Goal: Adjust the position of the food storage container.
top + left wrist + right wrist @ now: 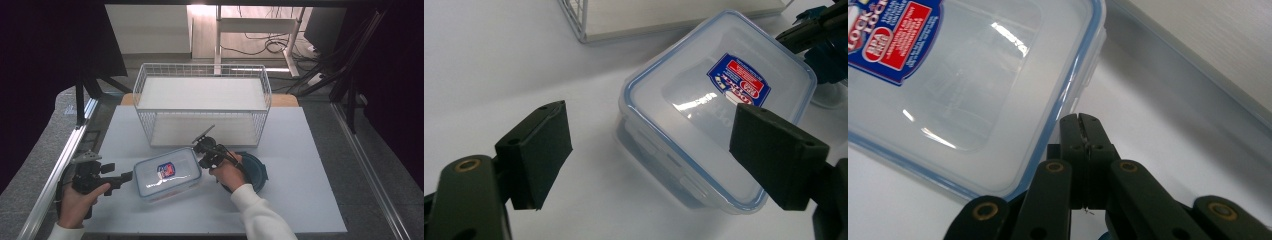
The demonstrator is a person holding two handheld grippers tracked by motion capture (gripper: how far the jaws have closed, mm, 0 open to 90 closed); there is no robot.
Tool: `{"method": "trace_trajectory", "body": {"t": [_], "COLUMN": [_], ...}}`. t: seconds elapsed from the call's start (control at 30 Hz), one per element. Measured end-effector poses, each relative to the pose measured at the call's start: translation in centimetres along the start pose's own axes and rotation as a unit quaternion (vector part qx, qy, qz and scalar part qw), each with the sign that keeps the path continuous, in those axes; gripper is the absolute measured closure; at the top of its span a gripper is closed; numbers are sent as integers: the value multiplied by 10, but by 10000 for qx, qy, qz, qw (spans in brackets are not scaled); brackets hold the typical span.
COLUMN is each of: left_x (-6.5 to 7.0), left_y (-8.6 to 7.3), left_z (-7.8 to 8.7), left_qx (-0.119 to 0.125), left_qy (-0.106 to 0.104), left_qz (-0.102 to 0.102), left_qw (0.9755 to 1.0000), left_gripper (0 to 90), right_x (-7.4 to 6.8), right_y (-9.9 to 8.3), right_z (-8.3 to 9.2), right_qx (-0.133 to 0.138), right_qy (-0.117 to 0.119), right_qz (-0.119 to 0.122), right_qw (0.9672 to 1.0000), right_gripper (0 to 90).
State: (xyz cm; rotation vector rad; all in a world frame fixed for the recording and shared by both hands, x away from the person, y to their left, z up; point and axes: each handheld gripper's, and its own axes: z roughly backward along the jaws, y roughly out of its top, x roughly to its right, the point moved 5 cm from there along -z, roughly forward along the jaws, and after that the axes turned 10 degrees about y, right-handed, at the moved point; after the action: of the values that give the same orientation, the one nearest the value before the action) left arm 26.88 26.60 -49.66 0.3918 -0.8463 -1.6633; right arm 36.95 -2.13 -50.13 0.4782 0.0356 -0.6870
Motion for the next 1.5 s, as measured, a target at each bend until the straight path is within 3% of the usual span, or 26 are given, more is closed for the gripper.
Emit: {"method": "trace_trajectory", "body": {"t": [0.2,0.33,0.6,0.8,0.87,0.9,0.97,1.0,1.07,1.13,1.23,1.27,1.3,1.33,1.37,1.4,1.43,1.5], "left_x": [-5,-8,-9,-12,-12,-12,-12,-12,-11,-6,0,5,8,16,16,22,22,28], "left_y": [0,0,0,-1,-1,0,0,2,3,9,14,18,20,27,27,33,33,41], "left_z": [0,0,0,-1,0,1,1,2,2,0,-5,-10,-13,-22,-22,-30,-30,-39], "left_qx": [-5,9,4,-10,-5,15,30,64,87,121,128,103,87,26,26,-6,-6,-23], "left_qy": [29,61,77,90,84,86,86,90,103,30,-19,-67,-103,-186,-186,-246,-246,-304], "left_qz": [64,108,112,147,146,139,150,139,121,44,-75,-140,-189,-340,-340,-431,-431,-440], "left_qw": [10000,9999,9999,9999,9999,9999,9998,9998,9998,9999,9999,9998,9997,9992,9992,9988,9988,9986], "left_gripper": [166,167,167,167,167,167,167,170,175,222,284,318,318,362,393,424,440,457], "right_x": [-7,-23,-39,-41,-39,-36,-35,-33,-33,-34,-34,-35,-35,-33,-33,-30,-30,-26], "right_y": [0,0,4,0,-1,0,0,-1,-3,-14,-22,-34,-34,-46,-46,-58,-58,-69], "right_z": [-3,-7,-16,-22,-22,-16,-12,-2,2,18,27,38,38,48,48,59,59,70], "right_qx": [-14,-53,-22,-50,100,324,424,604,664,924,1047,1238,1238,1396,1396,1584,1584,1804], "right_qy": [172,281,482,575,595,604,611,579,575,588,611,621,621,474,474,327,327,355], "right_qz": [38,226,271,182,124,47,7,-59,-72,-74,-48,-60,-60,-50,-50,-110,-110,-198], "right_qw": [9998,9993,9985,9982,9981,9976,9972,9965,9961,9940,9926,9903,9903,9891,9891,9868,9868,9828], "right_gripper": [895,896,896,895,895,895,895,895,895,894,893,805,805,617,617,476,476,373]}}
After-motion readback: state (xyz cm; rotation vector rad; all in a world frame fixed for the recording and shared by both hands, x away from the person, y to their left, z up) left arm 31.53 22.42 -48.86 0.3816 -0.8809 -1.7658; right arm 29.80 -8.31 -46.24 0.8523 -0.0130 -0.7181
